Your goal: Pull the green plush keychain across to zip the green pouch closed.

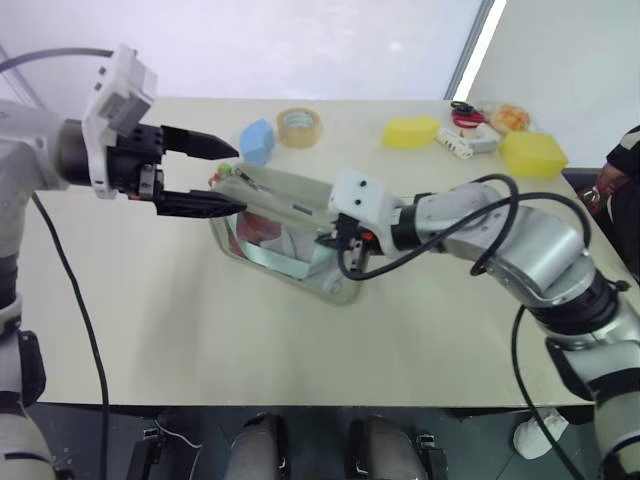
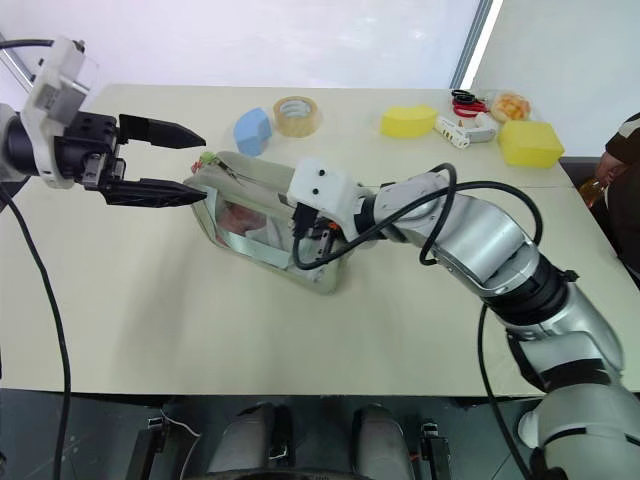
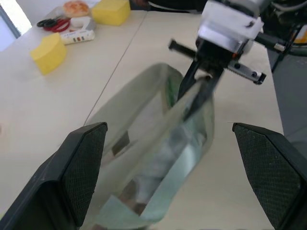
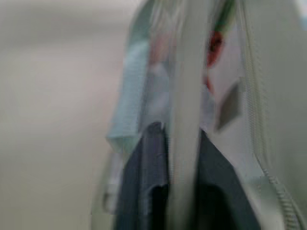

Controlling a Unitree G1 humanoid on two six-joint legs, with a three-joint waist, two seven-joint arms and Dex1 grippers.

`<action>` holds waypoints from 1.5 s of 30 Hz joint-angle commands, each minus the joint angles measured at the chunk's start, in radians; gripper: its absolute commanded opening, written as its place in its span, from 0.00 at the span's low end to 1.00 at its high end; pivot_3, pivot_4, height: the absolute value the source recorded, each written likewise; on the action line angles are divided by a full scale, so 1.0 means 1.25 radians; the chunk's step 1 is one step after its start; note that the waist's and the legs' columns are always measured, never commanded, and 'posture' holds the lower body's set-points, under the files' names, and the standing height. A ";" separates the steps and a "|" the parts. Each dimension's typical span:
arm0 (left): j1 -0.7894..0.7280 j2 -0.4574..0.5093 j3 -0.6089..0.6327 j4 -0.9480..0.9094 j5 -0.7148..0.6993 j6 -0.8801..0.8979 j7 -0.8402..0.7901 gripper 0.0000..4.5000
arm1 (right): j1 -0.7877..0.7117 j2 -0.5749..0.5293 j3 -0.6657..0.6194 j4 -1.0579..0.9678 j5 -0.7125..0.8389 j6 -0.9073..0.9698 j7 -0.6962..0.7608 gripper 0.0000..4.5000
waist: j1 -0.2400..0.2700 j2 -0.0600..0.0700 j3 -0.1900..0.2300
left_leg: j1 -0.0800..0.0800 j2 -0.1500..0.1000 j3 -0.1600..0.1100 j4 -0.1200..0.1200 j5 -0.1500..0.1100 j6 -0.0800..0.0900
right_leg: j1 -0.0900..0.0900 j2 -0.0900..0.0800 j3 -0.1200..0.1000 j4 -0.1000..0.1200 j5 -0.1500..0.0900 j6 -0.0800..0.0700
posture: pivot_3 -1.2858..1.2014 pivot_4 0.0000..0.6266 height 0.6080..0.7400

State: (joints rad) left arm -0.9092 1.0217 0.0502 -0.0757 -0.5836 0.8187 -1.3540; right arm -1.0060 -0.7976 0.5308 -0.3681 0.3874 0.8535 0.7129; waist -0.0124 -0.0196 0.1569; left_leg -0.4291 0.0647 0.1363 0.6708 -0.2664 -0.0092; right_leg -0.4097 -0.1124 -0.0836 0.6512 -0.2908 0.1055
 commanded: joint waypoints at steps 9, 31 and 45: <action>-0.037 -0.027 -0.021 0.050 0.036 -0.073 0.017 1.00 | 0.003 0.081 -0.032 0.187 -0.215 -0.368 0.143 0.01 | -0.002 0.000 0.000 | 0.000 0.001 0.001 -0.001 0.000 0.000 | 0.000 0.000 0.000 0.000 0.000 0.000 | 0.52 0.24 1.00; -0.041 -0.019 0.016 0.128 0.059 -0.095 0.049 1.00 | 0.090 -0.005 -0.235 0.131 -0.225 -0.275 0.232 0.56 | 0.001 0.000 0.000 | 0.000 0.000 0.001 0.001 0.000 0.000 | 0.000 0.000 0.000 0.000 0.000 0.000 | 0.52 0.24 1.00; -0.095 -0.026 -0.001 0.565 0.219 -0.348 0.050 1.00 | 0.183 0.111 -0.227 0.083 -0.223 -0.191 0.150 0.38 | 0.004 0.000 0.000 | 0.000 0.001 0.001 0.002 0.000 0.000 | 0.001 0.001 -0.001 0.000 0.000 0.000 | 0.52 0.24 1.00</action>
State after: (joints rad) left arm -0.9937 0.9946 0.0432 0.6052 -0.3334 0.4348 -1.3055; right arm -0.7792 -0.6643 0.2644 -0.2615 0.1101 0.6303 0.9125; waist -0.0072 -0.0197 0.1571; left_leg -0.4287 0.0653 0.1377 0.6735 -0.2665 -0.0092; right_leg -0.4080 -0.1118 -0.0846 0.6514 -0.2908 0.1056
